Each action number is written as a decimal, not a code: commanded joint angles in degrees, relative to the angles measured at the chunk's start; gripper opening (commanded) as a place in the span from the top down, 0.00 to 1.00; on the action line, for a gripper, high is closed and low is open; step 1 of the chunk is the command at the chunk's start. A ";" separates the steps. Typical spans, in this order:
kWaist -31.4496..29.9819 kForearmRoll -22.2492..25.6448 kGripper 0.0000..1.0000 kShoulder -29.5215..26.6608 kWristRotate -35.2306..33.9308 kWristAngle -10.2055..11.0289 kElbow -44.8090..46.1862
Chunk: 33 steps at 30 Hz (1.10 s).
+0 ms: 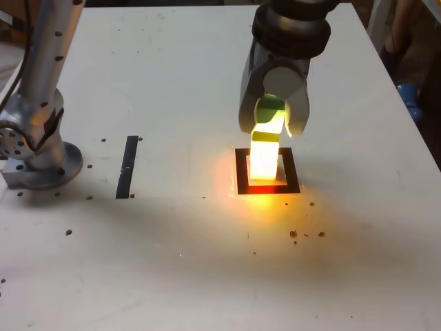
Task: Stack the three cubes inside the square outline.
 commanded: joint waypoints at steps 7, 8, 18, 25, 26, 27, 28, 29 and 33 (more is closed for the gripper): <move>0.13 -0.57 0.62 -0.11 0.34 -0.10 1.08; 0.13 -0.69 0.56 -0.07 0.44 -0.11 1.19; 0.52 -1.72 0.01 0.02 1.04 -0.22 2.87; 0.83 -1.85 0.00 -0.23 1.11 -0.19 3.15; 0.83 -1.86 0.00 -0.40 1.12 -0.08 3.11; 0.83 -1.87 0.00 -0.65 1.12 0.07 3.12; 0.83 -1.86 0.00 -0.97 1.11 0.28 3.16; 0.83 -1.83 0.00 -1.38 1.10 0.53 3.28; 0.82 -1.66 0.00 -4.00 0.71 1.68 4.75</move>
